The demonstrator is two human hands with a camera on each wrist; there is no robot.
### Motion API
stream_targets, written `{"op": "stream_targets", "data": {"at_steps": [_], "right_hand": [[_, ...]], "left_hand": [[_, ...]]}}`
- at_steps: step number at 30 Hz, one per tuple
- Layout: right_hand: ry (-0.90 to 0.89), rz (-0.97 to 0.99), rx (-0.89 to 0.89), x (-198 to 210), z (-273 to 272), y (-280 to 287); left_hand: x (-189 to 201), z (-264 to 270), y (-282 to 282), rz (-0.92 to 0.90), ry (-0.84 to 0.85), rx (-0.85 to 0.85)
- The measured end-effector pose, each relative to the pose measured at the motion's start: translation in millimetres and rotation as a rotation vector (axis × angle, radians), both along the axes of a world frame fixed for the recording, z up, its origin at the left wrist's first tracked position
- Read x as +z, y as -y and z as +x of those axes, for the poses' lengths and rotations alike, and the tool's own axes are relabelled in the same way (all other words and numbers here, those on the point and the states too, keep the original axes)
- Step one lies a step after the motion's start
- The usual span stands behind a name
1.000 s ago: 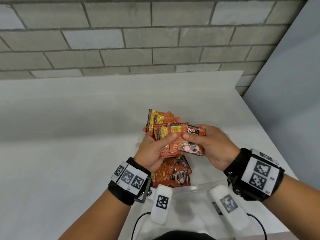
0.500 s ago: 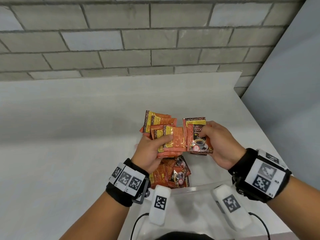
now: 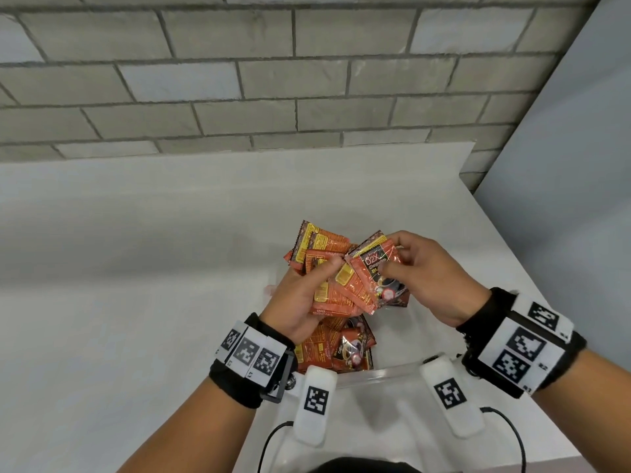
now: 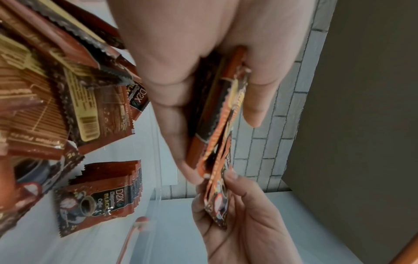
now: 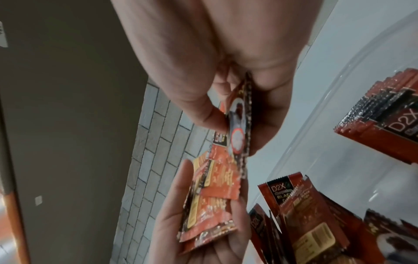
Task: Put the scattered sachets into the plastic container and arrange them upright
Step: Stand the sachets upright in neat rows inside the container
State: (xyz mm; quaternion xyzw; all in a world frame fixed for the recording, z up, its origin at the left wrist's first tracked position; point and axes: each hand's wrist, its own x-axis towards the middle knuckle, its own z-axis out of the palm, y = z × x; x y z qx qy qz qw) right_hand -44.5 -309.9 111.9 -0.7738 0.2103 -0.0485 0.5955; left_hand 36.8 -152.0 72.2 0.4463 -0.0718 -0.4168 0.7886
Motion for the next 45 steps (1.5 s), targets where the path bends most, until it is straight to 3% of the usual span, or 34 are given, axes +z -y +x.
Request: {"op": "stream_targets", "data": {"at_steps": [5,12,16,22,27,32,37,45], "right_hand": [[0.041,0.095,-0.042,1.7,1.5,3.7],[-0.011,0.109,0.014,-1.2,-1.5,3.3],[-0.011,0.016,0.109,-0.8,-4.4,2.4],[0.039,-0.028,0.079,-0.1,-5.4,1.4],[0.02,0.152,-0.02,2.0,-7.4,6.9],[-0.035,0.231,-0.033,-2.8,-8.4,1.6],[-0.058,0.453,-0.004,-8.7,-8.8,-7.3],[0.001,0.479,-0.065,-6.4,-7.6,-0.1]], "left_hand": [[-3.2,3.8,-4.3,-0.156,-0.139,-0.04],[3.1,2.6,-2.2,0.013,0.015,-0.046],[2.2,-1.3,-1.0,0.064,0.102,-0.036],[0.9,-2.6,-0.6,0.032,0.009,-0.035],[0.2,-1.1,-6.8,-0.062,-0.033,-0.025],[3.0,-5.9,-0.9,0.043,0.137,0.069],[5.3,-8.7,5.4,0.097,0.177,0.138],[4.9,-3.0,-1.0,-0.086,-0.083,0.136]]}}
